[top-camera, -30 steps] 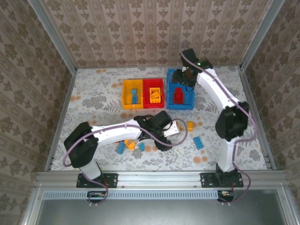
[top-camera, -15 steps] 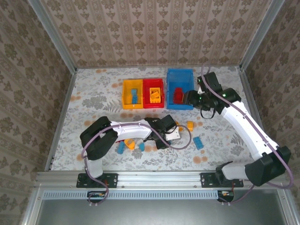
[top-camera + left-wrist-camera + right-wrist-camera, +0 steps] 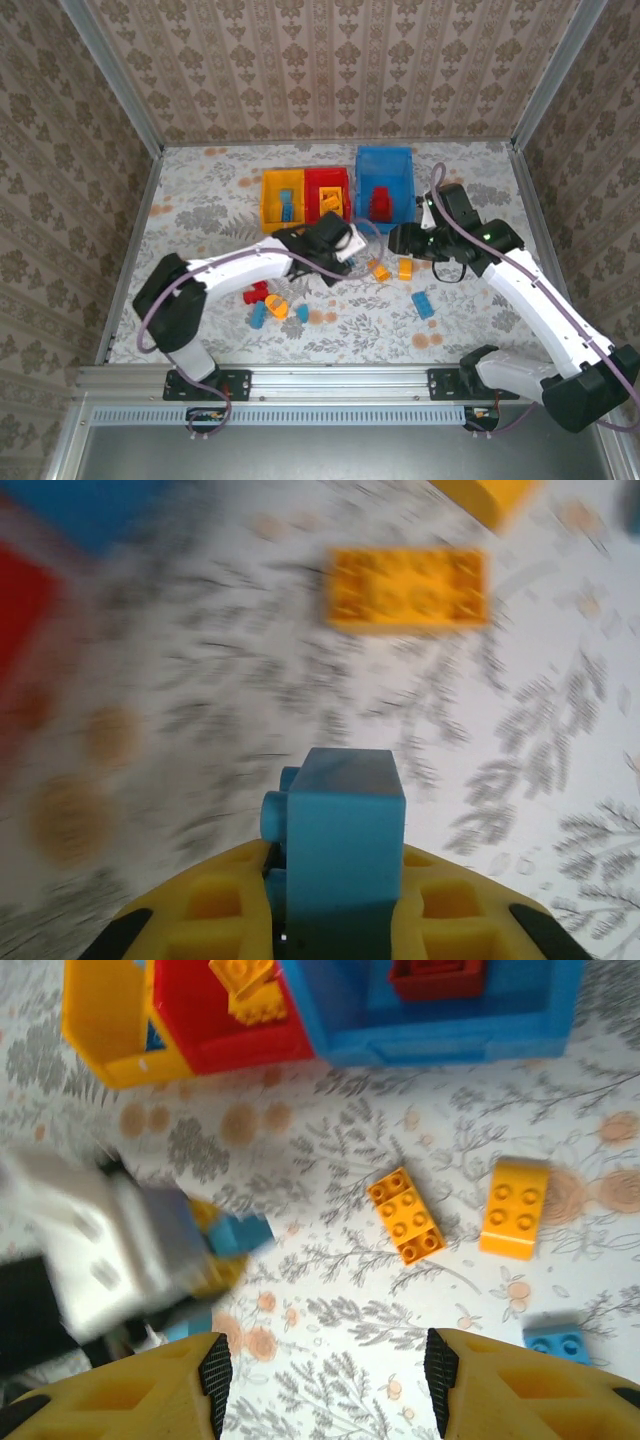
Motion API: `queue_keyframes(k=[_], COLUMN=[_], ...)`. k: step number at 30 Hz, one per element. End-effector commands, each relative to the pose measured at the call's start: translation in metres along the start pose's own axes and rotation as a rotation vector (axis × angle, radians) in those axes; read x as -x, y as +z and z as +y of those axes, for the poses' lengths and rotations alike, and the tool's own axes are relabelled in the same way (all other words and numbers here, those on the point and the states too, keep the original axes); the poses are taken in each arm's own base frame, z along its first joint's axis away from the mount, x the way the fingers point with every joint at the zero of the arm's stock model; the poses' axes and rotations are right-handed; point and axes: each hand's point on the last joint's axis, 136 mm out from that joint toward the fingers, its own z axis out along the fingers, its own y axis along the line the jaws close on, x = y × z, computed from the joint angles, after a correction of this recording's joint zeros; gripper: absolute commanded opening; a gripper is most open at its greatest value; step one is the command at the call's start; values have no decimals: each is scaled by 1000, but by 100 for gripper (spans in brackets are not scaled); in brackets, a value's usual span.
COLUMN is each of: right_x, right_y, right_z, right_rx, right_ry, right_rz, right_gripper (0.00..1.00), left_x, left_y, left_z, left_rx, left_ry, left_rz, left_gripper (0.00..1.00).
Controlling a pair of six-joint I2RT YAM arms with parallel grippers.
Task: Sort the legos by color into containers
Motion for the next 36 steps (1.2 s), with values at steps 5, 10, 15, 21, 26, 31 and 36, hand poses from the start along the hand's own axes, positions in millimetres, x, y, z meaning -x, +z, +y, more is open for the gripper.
queue_keyframes(k=[5,10,15,21,26,31,36], right_x=[-7,3,14,16,4,-17,-34], right_y=[26,47,58,69,79,98,122], right_z=[52,70,78,71,48,14,-25], right_rx=[127,144,138,83,-3,-131,-297], right_ry=[-145,-166,-175,-172,-154,-215,-319], right_rz=[31,22,18,45,94,196,336], right_gripper=[56,56,56,56,57,62,67], left_x=[-8,-14,-20,-22,-30,-28,-10], left_y=[-41,-45,-31,-1,11,6,-10], left_z=[120,196,248,267,267,264,254], left_rx=[241,405,511,543,541,528,522], left_ry=[-365,-529,-622,-626,-633,-645,-633], left_rz=[24,86,168,256,287,272,222], left_gripper=[0,0,0,2,15,32,42])
